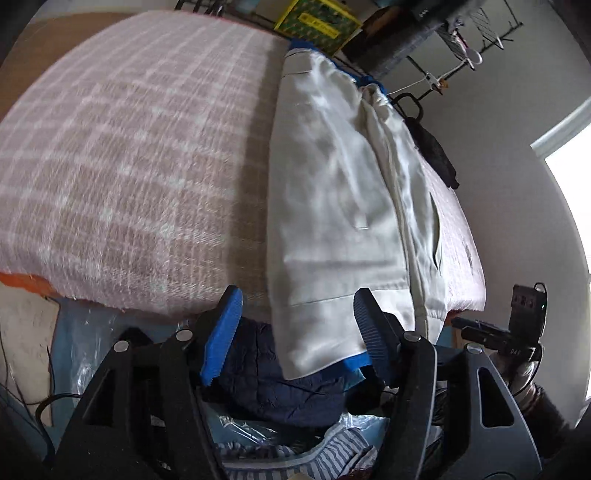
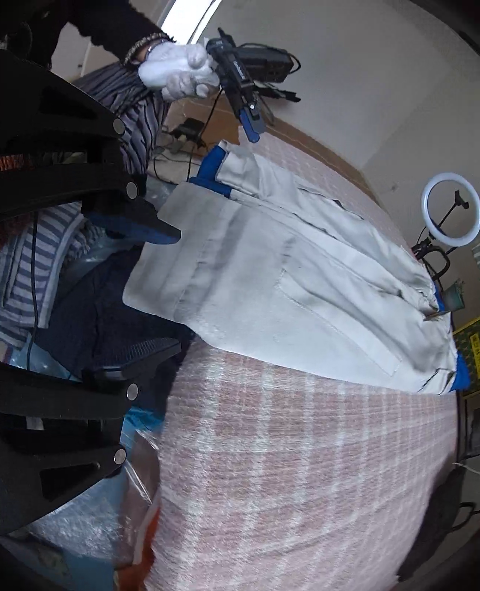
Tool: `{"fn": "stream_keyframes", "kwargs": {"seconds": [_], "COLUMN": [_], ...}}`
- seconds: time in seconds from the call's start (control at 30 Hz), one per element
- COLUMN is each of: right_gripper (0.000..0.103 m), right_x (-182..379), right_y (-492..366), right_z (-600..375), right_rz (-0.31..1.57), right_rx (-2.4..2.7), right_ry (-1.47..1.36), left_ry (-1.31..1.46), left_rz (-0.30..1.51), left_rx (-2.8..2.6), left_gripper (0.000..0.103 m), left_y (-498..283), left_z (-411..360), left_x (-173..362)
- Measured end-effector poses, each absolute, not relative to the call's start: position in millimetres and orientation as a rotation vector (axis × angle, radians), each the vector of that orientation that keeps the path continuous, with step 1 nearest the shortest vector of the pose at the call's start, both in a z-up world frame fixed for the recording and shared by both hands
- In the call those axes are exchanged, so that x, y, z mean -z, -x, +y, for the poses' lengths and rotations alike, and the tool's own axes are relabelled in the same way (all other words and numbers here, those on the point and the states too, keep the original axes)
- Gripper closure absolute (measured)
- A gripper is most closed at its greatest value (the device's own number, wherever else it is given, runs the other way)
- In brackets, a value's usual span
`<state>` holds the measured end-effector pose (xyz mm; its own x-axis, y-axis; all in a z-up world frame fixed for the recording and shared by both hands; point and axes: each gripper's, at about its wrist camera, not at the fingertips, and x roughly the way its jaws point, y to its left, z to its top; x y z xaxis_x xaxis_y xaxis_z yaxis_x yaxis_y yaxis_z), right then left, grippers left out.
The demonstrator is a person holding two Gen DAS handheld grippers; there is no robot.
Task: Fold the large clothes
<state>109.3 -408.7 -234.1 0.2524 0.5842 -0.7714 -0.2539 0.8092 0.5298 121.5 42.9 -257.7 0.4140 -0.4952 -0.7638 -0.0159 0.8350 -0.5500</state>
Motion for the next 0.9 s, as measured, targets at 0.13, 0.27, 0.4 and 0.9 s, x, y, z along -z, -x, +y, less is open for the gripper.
{"fn": "stream_keyframes", "kwargs": {"seconds": [0.13,0.27,0.4,0.9], "right_gripper": [0.049,0.049,0.049,0.090], "right_x": [255,264,280,263], "right_y": [-113,-124,-131,-121], "right_z": [-414,-408,-400,-386], "right_rz": [1.252,1.260,1.281,1.227], "right_rx": [-0.597,-0.641,-0.665,-0.805], "right_ry": [-0.453,-0.507,-0.557,-0.657], "left_ry": [0.676,0.697,0.677,0.672], "left_rz": [1.173,1.226,1.252,1.210], "left_rx": [0.374,0.475,0.528,0.550], "left_gripper": [0.039,0.039,0.039,0.082], "left_y": [-125,-125,-123,-121], "left_z": [48,28,12,-6], "left_x": [288,300,308,280]}}
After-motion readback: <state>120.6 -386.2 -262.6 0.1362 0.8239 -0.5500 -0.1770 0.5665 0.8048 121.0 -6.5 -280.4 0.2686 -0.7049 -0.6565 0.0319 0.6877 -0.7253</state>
